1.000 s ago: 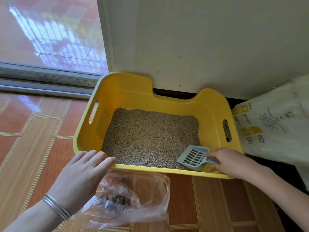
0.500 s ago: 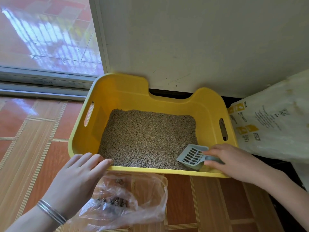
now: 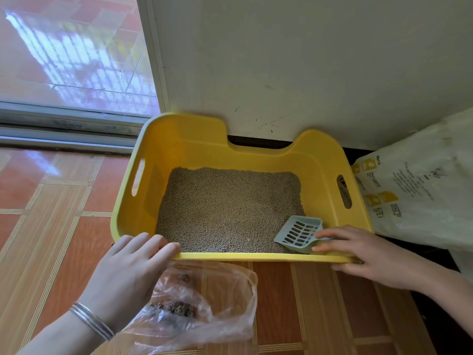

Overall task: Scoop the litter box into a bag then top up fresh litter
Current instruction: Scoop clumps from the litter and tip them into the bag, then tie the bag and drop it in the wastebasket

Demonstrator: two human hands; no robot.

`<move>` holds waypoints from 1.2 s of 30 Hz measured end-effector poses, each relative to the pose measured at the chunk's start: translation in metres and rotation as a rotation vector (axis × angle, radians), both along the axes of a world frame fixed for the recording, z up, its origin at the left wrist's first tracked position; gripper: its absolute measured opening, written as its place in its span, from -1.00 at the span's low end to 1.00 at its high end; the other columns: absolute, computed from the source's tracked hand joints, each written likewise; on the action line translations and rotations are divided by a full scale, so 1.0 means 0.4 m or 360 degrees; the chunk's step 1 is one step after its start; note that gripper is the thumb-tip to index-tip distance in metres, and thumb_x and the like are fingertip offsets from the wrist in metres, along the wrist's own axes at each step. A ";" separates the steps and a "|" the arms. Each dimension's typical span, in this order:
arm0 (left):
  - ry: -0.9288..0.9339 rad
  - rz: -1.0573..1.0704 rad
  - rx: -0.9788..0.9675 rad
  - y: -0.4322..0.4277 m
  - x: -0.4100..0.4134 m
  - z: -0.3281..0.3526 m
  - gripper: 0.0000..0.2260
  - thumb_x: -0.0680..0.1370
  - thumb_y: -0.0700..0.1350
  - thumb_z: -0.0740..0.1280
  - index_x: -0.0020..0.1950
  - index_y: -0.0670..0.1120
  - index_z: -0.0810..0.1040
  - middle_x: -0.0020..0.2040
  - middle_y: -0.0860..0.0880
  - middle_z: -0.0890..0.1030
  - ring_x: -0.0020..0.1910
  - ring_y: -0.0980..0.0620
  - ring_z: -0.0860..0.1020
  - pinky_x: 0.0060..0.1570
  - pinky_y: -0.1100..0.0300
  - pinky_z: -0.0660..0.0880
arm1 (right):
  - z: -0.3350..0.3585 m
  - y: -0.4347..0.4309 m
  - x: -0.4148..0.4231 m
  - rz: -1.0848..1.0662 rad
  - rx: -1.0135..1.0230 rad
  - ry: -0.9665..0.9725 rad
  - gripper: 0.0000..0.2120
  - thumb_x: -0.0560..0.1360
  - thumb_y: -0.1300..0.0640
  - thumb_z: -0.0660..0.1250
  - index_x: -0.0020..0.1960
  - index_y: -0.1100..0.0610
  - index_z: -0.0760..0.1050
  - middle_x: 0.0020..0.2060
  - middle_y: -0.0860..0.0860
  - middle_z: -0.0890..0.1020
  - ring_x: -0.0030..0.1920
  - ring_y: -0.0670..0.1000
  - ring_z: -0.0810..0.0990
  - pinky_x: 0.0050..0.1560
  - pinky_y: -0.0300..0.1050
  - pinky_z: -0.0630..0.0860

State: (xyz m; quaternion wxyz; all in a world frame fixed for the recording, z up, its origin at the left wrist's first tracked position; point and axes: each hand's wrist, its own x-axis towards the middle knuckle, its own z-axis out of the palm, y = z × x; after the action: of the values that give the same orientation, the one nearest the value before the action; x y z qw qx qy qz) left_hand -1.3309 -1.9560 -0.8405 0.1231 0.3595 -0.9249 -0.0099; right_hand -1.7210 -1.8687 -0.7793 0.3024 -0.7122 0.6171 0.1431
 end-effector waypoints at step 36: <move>-0.0140 0.0630 0.0925 0.103 0.165 -0.091 -0.54 0.48 0.31 0.07 0.25 0.09 0.41 0.13 0.15 0.52 0.05 0.17 0.49 -0.06 0.25 0.49 | -0.140 0.028 0.357 0.0486 -0.0451 -0.0188 -0.75 0.47 0.20 0.31 0.13 0.02 0.52 0.13 -0.02 0.55 0.04 0.06 0.58 -0.03 -0.04 0.56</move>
State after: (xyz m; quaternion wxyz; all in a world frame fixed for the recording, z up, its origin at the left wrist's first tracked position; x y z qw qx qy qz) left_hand -1.2648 -1.9148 -0.8770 -0.0247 0.5518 -0.8003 -0.2332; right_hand -1.5782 -1.8576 -0.8354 0.2099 -0.8399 0.4972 0.0570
